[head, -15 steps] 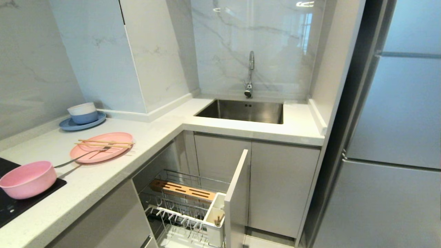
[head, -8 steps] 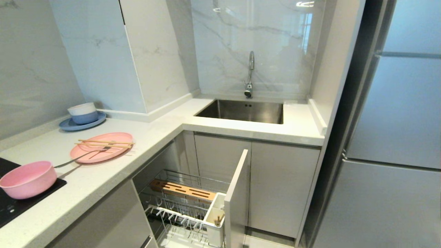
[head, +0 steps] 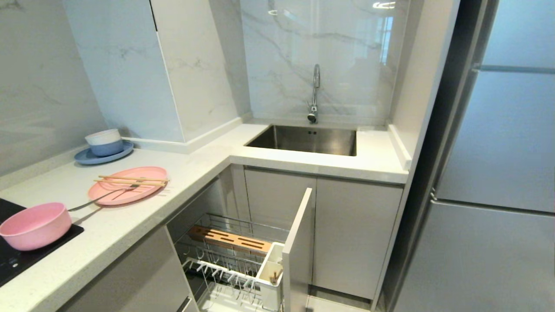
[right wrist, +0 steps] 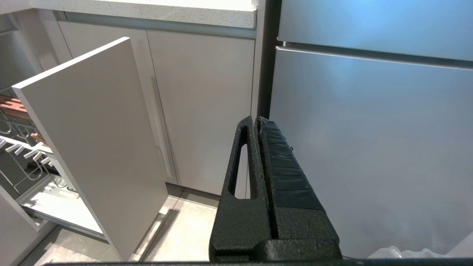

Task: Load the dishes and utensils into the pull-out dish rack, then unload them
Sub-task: Pick up the bowl and place it in the cupboard

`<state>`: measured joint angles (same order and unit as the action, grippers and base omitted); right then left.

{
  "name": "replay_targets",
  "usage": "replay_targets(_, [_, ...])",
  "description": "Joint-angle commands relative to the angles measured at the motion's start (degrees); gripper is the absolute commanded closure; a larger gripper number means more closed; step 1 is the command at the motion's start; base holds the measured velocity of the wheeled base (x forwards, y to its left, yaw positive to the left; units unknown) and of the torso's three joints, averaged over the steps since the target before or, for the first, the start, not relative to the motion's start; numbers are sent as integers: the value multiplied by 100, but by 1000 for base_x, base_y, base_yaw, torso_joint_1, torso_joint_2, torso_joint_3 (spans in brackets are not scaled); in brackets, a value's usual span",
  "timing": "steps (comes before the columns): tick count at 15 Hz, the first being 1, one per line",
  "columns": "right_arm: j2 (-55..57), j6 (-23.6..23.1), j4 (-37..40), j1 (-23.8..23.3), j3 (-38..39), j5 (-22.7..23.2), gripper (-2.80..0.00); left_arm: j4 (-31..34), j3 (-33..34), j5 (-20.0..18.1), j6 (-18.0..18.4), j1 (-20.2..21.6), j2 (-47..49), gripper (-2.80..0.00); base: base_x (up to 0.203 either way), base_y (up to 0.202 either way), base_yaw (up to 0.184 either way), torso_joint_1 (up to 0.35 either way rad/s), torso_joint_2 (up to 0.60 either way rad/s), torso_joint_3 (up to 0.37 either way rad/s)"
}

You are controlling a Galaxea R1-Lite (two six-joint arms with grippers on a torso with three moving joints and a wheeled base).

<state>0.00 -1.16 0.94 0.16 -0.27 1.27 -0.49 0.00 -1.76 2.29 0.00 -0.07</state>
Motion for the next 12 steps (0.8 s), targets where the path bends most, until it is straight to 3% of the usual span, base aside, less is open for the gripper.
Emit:
replay_targets(1, [0, -1, 2, 2, 0, -1, 0, -4, 35, 0, -9, 0, 7, 0, 0, 0, 0, 0, 0, 0])
replay_targets(8, [0, -7, 2, 2, 0, -2, 0, -13, 35, 0, 9, 0, 7, 0, 0, 0, 0, 0, 0, 0])
replay_targets(12, [0, 2, 2, 2, 0, 5, 0, -13, 35, 0, 9, 0, 7, 0, 0, 0, 0, 5, 4, -146])
